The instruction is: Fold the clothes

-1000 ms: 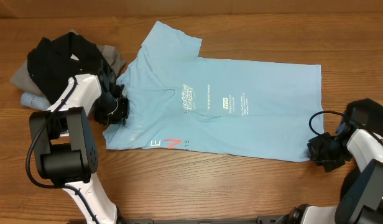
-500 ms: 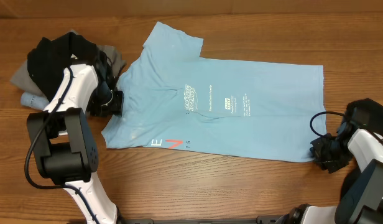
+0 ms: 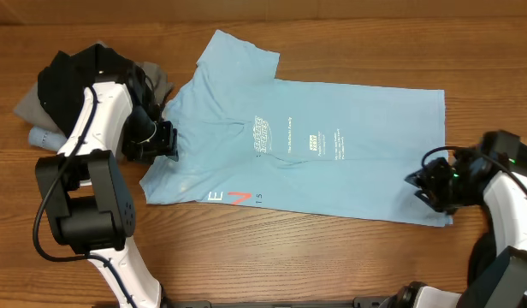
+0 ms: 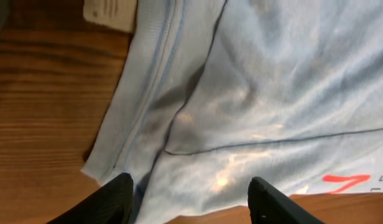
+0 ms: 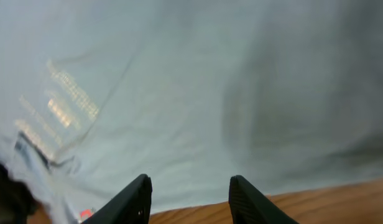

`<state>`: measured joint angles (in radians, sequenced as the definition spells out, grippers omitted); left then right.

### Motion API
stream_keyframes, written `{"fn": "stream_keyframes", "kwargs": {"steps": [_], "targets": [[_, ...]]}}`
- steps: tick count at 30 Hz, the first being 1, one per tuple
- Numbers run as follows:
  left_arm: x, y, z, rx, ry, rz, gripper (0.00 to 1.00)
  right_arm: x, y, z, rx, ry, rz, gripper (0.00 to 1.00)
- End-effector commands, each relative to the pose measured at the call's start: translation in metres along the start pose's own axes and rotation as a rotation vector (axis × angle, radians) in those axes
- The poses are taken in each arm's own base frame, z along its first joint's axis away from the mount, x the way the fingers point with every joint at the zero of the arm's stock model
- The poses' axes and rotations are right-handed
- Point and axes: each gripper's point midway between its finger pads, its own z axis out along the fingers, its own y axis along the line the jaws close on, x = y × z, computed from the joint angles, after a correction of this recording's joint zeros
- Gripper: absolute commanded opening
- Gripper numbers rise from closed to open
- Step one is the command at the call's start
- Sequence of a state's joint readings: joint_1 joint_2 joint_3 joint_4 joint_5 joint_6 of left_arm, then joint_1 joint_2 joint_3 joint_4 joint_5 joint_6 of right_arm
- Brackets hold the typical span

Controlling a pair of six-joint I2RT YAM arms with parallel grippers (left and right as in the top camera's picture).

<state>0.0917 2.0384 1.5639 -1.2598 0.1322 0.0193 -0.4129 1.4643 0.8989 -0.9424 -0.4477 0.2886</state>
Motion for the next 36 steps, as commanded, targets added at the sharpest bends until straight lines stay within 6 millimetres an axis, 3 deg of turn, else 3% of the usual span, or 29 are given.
{"fn": "stream_keyframes", "kwargs": {"steps": [1, 5, 9, 16, 19, 21, 24, 27, 31, 33, 36], "targets": [[0.001, 0.001, 0.016, -0.002, -0.008, -0.019, 0.65, 0.010, 0.027, 0.013, -0.070, 0.031, -0.141, 0.38], [0.000, -0.006, 0.038, 0.052, -0.029, -0.005, 0.58, 0.011, 0.032, 0.030, -0.052, 0.058, -0.152, 0.19], [0.005, -0.016, 0.056, 0.102, -0.032, 0.026, 0.48, 0.008, 0.016, 0.048, 0.032, 0.076, -0.096, 0.15], [-0.005, -0.014, 0.060, 0.090, -0.078, 0.042, 0.14, 0.008, -0.008, 0.075, 0.119, 0.133, -0.002, 0.06], [-0.007, -0.011, 0.056, 0.085, -0.079, 0.035, 0.13, 0.006, -0.028, 0.081, 0.212, 0.128, 0.038, 0.04], [-0.003, 0.004, 0.051, 0.022, -0.058, 0.017, 0.14, 0.004, -0.042, 0.079, 0.294, 0.106, 0.082, 0.04], [-0.004, 0.020, 0.036, -0.038, -0.048, -0.006, 0.15, 0.005, -0.059, 0.073, 0.398, 0.075, 0.159, 0.04], [-0.014, 0.023, 0.020, -0.036, -0.078, -0.018, 0.18, 0.006, -0.071, 0.067, 0.471, 0.054, 0.218, 0.04], [-0.027, 0.027, -0.007, -0.060, -0.118, -0.021, 0.20, 0.006, -0.070, 0.067, 0.467, 0.063, 0.190, 0.06], [-0.024, 0.025, -0.018, -0.057, -0.104, -0.015, 0.20, 0.006, -0.052, 0.067, 0.380, 0.102, 0.089, 0.10], [-0.003, -0.001, -0.017, 0.090, -0.021, 0.015, 0.29, 0.003, -0.014, 0.048, 0.223, 0.102, -0.030, 0.15]]}}
